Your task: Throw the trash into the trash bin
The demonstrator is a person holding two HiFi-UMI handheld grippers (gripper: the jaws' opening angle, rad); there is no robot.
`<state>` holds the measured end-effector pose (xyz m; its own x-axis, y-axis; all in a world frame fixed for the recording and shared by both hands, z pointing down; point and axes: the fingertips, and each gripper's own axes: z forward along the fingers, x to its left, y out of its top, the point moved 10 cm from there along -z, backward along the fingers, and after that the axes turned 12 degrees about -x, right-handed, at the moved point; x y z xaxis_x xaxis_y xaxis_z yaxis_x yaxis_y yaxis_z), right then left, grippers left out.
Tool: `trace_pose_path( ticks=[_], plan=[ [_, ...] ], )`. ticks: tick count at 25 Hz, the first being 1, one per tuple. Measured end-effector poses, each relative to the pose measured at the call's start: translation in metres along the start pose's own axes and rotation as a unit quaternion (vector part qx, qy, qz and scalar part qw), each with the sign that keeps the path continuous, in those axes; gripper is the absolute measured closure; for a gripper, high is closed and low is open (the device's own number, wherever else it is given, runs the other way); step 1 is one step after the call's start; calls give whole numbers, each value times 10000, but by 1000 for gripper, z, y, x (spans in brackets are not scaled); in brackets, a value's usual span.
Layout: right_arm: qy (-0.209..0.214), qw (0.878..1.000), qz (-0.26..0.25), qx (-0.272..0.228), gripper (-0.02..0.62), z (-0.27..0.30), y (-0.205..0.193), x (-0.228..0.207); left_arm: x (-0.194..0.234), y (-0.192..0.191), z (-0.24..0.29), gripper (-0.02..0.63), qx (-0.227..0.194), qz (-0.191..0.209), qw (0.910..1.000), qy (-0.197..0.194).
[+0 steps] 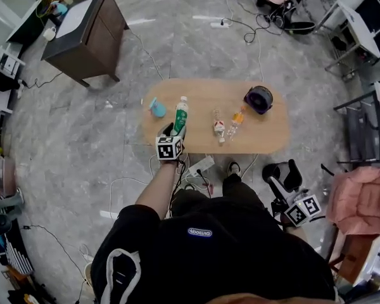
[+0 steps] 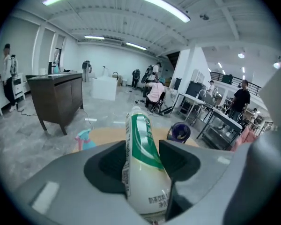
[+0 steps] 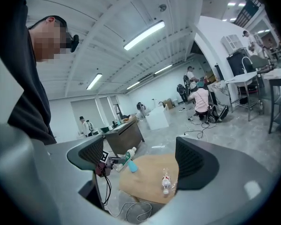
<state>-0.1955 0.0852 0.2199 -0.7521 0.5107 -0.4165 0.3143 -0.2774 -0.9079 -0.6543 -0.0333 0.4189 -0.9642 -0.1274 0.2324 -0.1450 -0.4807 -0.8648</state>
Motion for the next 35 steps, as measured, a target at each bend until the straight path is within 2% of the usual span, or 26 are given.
trace_pose_path(
  ticks=[4,9,14,18,25,31,35],
  plan=[
    [185,9995,-166,-195,91,10,5,36,1,41,-30,377,-536,81,9981,-297],
    [214,9987,-302,-358,91,12,4,73,5,67,-71,377,-992,105,9929,-646],
    [20,9984,-245,-501,90,-2,3,106,4,81,-103,377,-1125,136,9887,-979],
    [-141,9980,-294,-533,91,-13,9,124,0,89,-120,377,-1235,-3,9852,-1186],
    [-336,9969,-363,-609,89,-34,15,117,-31,102,-128,377,-1539,-60,9749,-1608],
    [-580,9945,-222,-840,89,-63,18,97,-71,121,-123,377,-1611,180,9681,-1912],
    [-756,9906,-117,-1132,91,-95,22,66,-118,128,-114,377,-1624,413,9629,-2117]
  ],
)
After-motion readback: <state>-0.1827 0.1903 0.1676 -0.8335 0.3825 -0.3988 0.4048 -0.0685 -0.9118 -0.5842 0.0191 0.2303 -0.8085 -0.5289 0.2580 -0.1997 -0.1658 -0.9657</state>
